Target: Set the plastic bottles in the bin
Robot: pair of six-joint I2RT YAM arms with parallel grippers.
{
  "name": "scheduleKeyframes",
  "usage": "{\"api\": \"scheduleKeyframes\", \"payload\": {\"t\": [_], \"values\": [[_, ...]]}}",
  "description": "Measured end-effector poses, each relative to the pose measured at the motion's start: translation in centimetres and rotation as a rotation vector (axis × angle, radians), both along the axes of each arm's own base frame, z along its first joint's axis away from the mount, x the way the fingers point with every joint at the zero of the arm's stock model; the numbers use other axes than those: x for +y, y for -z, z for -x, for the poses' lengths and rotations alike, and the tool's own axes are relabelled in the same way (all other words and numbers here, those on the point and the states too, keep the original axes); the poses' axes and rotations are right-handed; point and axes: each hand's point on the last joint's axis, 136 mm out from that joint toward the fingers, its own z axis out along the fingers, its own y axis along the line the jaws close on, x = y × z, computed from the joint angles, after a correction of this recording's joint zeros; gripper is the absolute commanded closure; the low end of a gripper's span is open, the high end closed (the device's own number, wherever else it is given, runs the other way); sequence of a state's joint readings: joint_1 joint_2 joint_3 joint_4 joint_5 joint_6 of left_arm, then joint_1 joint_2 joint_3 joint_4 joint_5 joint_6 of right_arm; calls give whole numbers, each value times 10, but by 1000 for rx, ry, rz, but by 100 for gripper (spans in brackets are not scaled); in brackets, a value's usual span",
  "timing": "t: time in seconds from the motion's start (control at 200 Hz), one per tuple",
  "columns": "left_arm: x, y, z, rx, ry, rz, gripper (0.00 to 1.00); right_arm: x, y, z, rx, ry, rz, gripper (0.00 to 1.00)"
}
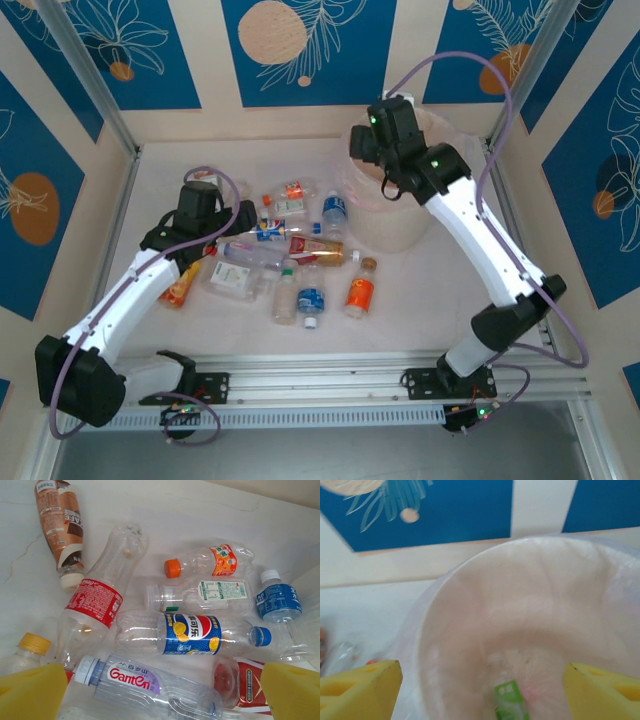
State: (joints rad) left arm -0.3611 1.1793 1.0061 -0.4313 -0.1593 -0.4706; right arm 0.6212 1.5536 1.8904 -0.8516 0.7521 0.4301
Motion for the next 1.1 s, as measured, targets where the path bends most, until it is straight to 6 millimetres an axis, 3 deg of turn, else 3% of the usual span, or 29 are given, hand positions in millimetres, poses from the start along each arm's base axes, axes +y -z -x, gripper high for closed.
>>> {"api": "scheduleKeyframes", "payload": {"t": [0.095,0.215,0.365,0.57,0.795,0.92,1.1], "values": [[1,0,0,-2,-6,-1,1,15,5,39,32,-62,-12,19],[2,-1,0,-4,-13,-5,1,19,34,86,121,-103,-24,20],[7,-3,1,-14,-38,-2,0,18,98,135,301,-96,-17,19],[12,-8,2,-34,-63,-7,0,8,195,175,577,-2,-2,15],[12,-4,3,-26,-67,-8,0,-16,266,191,772,111,-51,15],[13,-3,3,-23,-68,-10,0,-17,289,189,826,137,-107,13],[13,-2,3,-22,-68,-10,1,-2,308,183,872,119,-167,10]]}}
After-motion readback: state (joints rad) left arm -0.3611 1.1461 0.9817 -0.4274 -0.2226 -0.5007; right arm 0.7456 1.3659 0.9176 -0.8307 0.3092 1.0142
